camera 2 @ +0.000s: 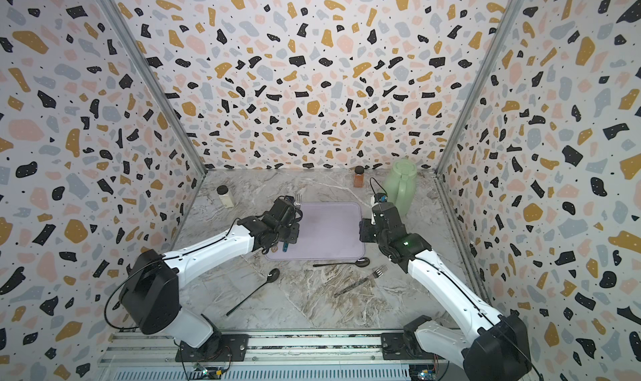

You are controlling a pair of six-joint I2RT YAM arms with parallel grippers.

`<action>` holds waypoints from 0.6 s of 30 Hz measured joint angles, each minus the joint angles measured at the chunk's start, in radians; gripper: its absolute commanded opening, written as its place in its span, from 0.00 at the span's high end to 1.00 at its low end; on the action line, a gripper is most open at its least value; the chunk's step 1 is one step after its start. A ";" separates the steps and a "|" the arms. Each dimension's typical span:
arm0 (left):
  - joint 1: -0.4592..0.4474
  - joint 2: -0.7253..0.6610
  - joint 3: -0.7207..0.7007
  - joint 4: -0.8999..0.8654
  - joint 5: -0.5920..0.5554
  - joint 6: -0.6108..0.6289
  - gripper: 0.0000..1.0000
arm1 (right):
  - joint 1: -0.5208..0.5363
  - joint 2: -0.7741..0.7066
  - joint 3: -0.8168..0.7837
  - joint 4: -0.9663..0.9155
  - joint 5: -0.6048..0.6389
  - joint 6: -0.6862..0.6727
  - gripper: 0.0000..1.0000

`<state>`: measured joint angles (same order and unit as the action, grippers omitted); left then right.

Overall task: Set the spoon and fork side by side
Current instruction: Place the fork on the tray.

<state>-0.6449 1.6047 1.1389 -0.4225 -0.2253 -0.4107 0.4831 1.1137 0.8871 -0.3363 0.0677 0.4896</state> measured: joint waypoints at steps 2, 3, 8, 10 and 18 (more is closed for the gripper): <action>0.017 0.045 0.023 0.000 0.007 -0.017 0.89 | 0.000 0.000 -0.002 0.000 0.000 0.000 0.59; 0.023 0.065 0.032 0.001 0.008 -0.028 0.89 | 0.000 0.002 -0.002 0.001 0.000 0.000 0.59; 0.028 0.153 0.078 0.012 0.039 -0.081 0.89 | 0.000 0.025 -0.002 0.011 -0.010 0.007 0.59; 0.028 0.188 0.096 0.023 0.053 -0.101 0.92 | 0.000 0.040 -0.002 0.011 -0.011 0.008 0.59; 0.028 0.309 0.167 0.032 0.069 -0.185 0.93 | 0.000 0.063 -0.002 0.006 -0.007 0.009 0.59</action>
<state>-0.6170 1.9141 1.3056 -0.3904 -0.1558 -0.5961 0.4831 1.1770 0.8852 -0.3302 0.0608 0.4984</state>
